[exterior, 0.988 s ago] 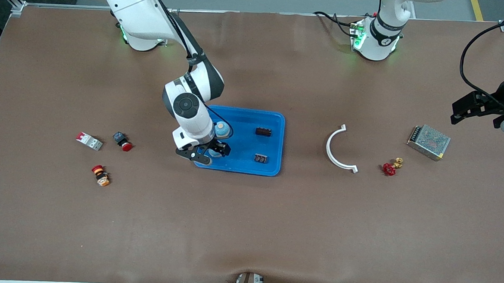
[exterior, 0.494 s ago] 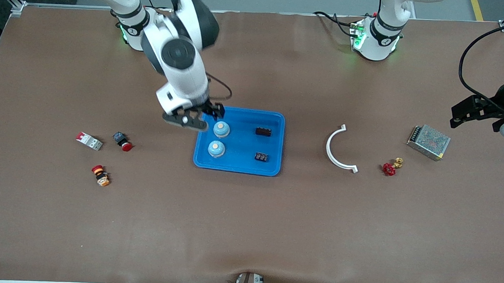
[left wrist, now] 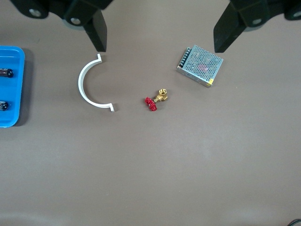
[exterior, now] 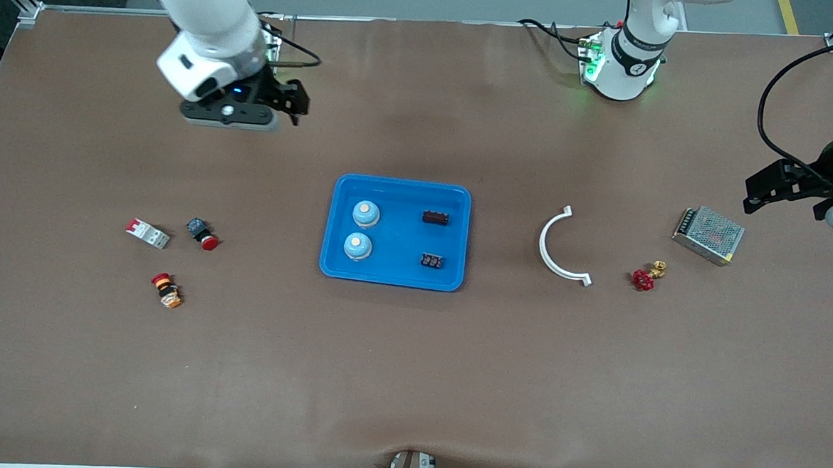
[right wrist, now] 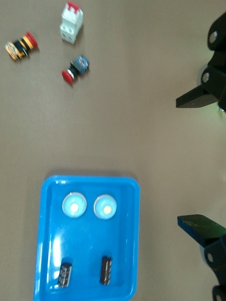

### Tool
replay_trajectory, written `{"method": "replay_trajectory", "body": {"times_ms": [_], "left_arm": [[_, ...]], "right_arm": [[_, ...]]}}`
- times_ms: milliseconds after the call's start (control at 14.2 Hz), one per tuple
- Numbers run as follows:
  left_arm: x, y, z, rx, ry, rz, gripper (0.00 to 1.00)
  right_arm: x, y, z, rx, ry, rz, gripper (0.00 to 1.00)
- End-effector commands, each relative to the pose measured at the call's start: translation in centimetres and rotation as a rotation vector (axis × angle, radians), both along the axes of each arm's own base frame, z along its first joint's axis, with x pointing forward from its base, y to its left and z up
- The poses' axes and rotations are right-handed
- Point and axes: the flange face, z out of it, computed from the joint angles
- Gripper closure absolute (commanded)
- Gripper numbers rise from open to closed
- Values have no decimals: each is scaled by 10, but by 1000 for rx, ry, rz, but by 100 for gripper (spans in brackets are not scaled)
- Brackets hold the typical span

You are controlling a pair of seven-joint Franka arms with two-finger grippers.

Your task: Place electrolytic capacitor and blue bell in tray

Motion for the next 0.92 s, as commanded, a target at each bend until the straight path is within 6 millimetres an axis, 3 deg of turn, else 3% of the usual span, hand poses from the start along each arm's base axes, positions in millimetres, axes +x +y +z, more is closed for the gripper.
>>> {"method": "replay_trajectory", "body": {"times_ms": [0,353,635,847], "left_arm": [[2,0,4,8,-13,6,0],[3,0,3,7,-13,6,0],[3,0,3,7,-11,8,0],[4,-3,3,-9,-16,7,0]], "right_arm": [[-3,-58,16,11,-5,62,0],[11,-161,27,38,-4,107,0],[23,-221,23,46,-19,64,0],[40,-247,19,14,-69,32,0]]}}
